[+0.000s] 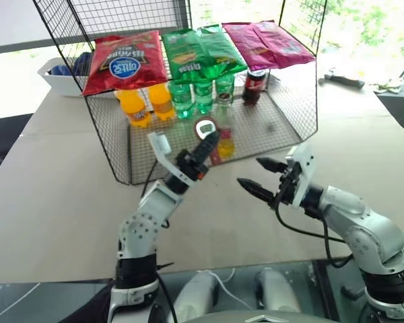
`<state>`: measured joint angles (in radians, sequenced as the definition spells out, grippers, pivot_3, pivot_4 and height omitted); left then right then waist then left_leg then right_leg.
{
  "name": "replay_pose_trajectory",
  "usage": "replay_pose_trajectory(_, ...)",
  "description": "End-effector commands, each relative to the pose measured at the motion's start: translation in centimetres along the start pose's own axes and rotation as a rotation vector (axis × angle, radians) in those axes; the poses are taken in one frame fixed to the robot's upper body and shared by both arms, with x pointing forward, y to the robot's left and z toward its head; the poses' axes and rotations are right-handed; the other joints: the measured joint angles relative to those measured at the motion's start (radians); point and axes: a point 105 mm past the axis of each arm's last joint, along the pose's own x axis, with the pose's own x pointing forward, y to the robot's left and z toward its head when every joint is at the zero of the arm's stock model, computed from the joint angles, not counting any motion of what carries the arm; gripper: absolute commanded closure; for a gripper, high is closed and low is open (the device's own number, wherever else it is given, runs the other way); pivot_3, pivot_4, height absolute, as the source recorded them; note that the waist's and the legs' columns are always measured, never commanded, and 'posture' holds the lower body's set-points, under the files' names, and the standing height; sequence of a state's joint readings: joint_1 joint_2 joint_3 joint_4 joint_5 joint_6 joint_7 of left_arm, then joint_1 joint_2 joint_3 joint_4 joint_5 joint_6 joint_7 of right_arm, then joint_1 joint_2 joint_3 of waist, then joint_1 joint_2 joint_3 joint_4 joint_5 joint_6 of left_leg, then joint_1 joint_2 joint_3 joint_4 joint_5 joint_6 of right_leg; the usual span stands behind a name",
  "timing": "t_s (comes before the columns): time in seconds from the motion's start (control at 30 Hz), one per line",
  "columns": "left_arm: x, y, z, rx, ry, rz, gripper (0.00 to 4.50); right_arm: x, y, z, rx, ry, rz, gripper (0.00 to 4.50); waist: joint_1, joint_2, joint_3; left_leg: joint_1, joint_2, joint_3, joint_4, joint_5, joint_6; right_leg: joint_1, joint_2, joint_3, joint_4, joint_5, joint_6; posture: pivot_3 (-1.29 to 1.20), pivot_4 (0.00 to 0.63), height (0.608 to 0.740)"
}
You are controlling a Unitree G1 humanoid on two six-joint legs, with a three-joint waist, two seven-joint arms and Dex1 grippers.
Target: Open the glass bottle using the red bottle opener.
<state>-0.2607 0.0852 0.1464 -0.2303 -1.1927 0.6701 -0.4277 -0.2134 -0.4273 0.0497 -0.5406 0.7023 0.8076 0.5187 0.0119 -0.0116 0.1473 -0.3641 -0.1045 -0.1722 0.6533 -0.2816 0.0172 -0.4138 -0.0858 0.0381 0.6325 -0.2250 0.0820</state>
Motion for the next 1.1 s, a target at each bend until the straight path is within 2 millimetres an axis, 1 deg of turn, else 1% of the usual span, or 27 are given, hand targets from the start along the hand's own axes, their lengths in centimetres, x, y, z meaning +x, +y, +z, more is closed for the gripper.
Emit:
replay_pose_trajectory(0.03, 0.3, -2.2, -0.7, -0.122, 0.046, -0.147, 4.49, -1.0, 2.2, 1.1, 0.111, 0.071, 0.144, 0.0, 0.0, 0.0, 0.0, 0.0, 0.0, 0.0, 0.0, 0.0, 0.0, 0.0, 0.0, 0.0, 0.0, 0.0, 0.0, 0.0, 0.15, 0.74)
replay_pose_trajectory(0.1, 0.4, -2.3, -1.0, -0.147, 0.065, -0.157, 4.49, -1.4, 2.6, 1.0, 0.143, 0.144, 0.176, 0.0, 0.001, 0.0, 0.0, 0.0, 0.0, 0.0, 0.0, 0.0, 0.0, 0.0, 0.0, 0.0, 0.0, 0.0, 0.0, 0.0, 0.15, 0.74)
replay_pose_trajectory(0.2, 0.4, -2.4, -1.8, -0.154, 0.111, -0.181, 4.49, -1.7, 3.5, 1.7, 0.197, 0.178, 0.26, 0.0, 0.0, 0.0, 0.0, 0.0, 0.0, 0.001, 0.0, 0.0, 0.0, 0.0, 0.0, 0.0, -0.001, 0.0, 0.0, 0.0, 0.15, 0.74)
replay_pose_trajectory(0.33, 0.2, -3.4, -2.6, -0.188, 0.144, -0.255, 4.49, -1.4, 3.8, 3.1, 0.239, 0.151, 0.307, 0.0, 0.001, 0.0, 0.0, 0.0, 0.0, 0.001, 0.0, 0.0, 0.001, 0.0, 0.0, 0.0, -0.001, 0.0, 0.0, 0.0, 0.15, 0.74)
replay_pose_trajectory(0.47, 0.2, -3.4, -2.9, -0.198, 0.15, -0.261, 4.49, -1.1, 3.9, 4.0, 0.254, 0.138, 0.325, 0.0, 0.001, 0.0, 0.0, -0.001, 0.0, 0.001, 0.0, -0.001, 0.001, 0.0, 0.0, 0.001, -0.002, 0.0, 0.0, 0.0, 0.15, 0.74)
replay_pose_trajectory(0.73, 0.1, -3.3, -3.0, -0.226, 0.146, -0.269, 4.49, -0.8, 3.9, 4.6, 0.264, 0.14, 0.316, 0.0, 0.001, 0.0, 0.0, -0.001, 0.0, 0.002, 0.0, -0.001, 0.002, 0.0, 0.0, 0.001, -0.003, 0.0, 0.0, 0.0, 0.15, 0.74)
replay_pose_trajectory(0.8, 0.2, -3.2, -2.9, -0.233, 0.137, -0.266, 4.5, -0.8, 4.0, 4.5, 0.26, 0.151, 0.321, 0.51, 0.002, 0.0, 0.0, -0.001, 0.0, 0.001, 0.0, -0.001, 0.002, 0.0, 0.0, 0.001, -0.003, 0.0, 0.0, 0.0, 0.15, 0.74)
replay_pose_trajectory(0.83, 0.1, -3.2, -2.9, -0.234, 0.137, -0.266, 4.5, -0.8, 4.0, 4.5, 0.26, 0.155, 0.32, 0.66, 0.002, 0.0, 0.0, -0.001, 0.0, 0.001, 0.0, -0.001, 0.002, 0.0, 0.0, 0.001, -0.003, 0.0, 0.0, 0.0, 0.15, 0.74)
replay_pose_trajectory(0.87, 0.1, -3.2, -2.9, -0.235, 0.137, -0.267, 4.5, -0.8, 4.0, 4.5, 0.26, 0.157, 0.318, 1.06, 0.001, 0.0, 0.0, -0.001, 0.0, 0.001, 0.0, -0.001, 0.002, 0.0, 0.0, 0.001, -0.003, 0.0, 0.0, 0.0, 0.15, 0.74)
replay_pose_trajectory(0.9, 0.1, -3.2, -2.9, -0.236, 0.139, -0.269, 4.5, -0.8, 3.9, 4.5, 0.261, 0.16, 0.315, 1.66, 0.001, 0.0, 0.0, -0.001, 0.0, 0.001, 0.0, -0.001, 0.002, 0.0, 0.0, 0.001, -0.004, 0.0, 0.0, 0.0, 0.15, 0.74)
replay_pose_trajectory(1.0, 0.1, -3.3, -2.9, -0.239, 0.142, -0.278, 4.5, -0.8, 3.9, 4.5, 0.258, 0.177, 0.308, 3.04, 0.001, 0.0, 0.0, -0.001, 0.0, 0.001, 0.0, -0.001, 0.002, 0.0, 0.0, 0.0, -0.004, 0.0, 0.0, 0.0, 0.15, 0.74)
replay_pose_trajectory(1.03, 0.1, -3.3, -3.0, -0.241, 0.143, -0.281, 4.5, -0.8, 3.9, 4.5, 0.259, 0.182, 0.309, 3.67, 0.001, 0.0, 0.0, -0.001, 0.0, 0.002, 0.0, -0.001, 0.002, 0.0, 0.0, 0.0, -0.004, 0.0, 0.0, 0.0, 0.15, 0.74)
replay_pose_trajectory(1.07, 0.1, -3.3, -3.0, -0.241, 0.144, -0.283, 4.5, -0.7, 3.9, 4.5, 0.26, 0.185, 0.31, 3.97, 0.001, 0.0, 0.0, -0.001, 0.0, 0.002, 0.0, -0.001, 0.002, 0.0, 0.0, 0.0, -0.004, 0.0, 0.0, 0.0, 0.15, 0.74)
replay_pose_trajectory(1.1, 0.1, -3.3, -3.0, -0.242, 0.146, -0.284, 4.5, -0.7, 4.0, 4.5, 0.261, 0.187, 0.311, 4.41, 0.001, 0.0, 0.0, -0.001, 0.0, 0.002, 0.0, -0.001, 0.002, 0.0, 0.0, 0.001, -0.004, 0.0, 0.0, 0.0, 0.15, 0.74)
